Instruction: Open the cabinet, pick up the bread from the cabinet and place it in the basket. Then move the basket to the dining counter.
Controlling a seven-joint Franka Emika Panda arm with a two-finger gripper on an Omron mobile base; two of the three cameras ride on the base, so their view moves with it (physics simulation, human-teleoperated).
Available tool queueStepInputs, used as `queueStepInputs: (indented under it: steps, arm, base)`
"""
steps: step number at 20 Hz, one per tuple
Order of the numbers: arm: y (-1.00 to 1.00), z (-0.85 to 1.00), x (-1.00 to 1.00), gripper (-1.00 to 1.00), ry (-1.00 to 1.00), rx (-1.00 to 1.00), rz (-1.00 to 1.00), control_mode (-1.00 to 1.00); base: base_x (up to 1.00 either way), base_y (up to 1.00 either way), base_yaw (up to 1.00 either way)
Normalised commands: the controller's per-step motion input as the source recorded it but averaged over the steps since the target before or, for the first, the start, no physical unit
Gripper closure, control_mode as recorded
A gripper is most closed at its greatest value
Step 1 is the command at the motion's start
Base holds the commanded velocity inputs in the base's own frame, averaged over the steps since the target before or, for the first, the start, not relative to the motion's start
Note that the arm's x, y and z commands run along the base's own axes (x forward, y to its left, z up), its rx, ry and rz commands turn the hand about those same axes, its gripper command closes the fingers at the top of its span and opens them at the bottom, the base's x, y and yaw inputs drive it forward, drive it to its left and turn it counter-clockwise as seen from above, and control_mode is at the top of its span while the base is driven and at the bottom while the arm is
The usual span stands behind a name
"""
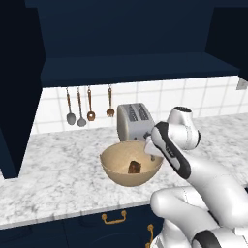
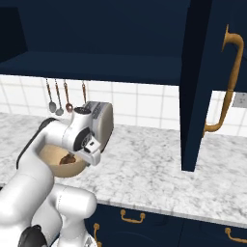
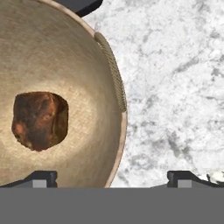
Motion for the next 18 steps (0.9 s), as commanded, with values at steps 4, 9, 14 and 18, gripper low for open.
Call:
queueStepInputs:
  steps: [4, 9, 14, 18]
  arm:
    - [0.00, -0.04, 0.00, -1.00, 0.00, 0.00, 0.00, -1.00]
    - [0.02, -0.01, 0.17, -1.00, 0.00, 0.00, 0.00, -1.00]
    - [0.09, 0.00, 0.23, -1.00, 0.02, 0.00, 0.00, -1.00]
    - [0.05, -0.11, 0.01, -1.00, 0.00, 0.00, 0.00, -1.00]
  base:
    - [0.00, 0.00, 0.00]
    - [0.00, 0.00, 0.00]
    - [0.00, 0.00, 0.00]
    - [0.00, 0.00, 0.00]
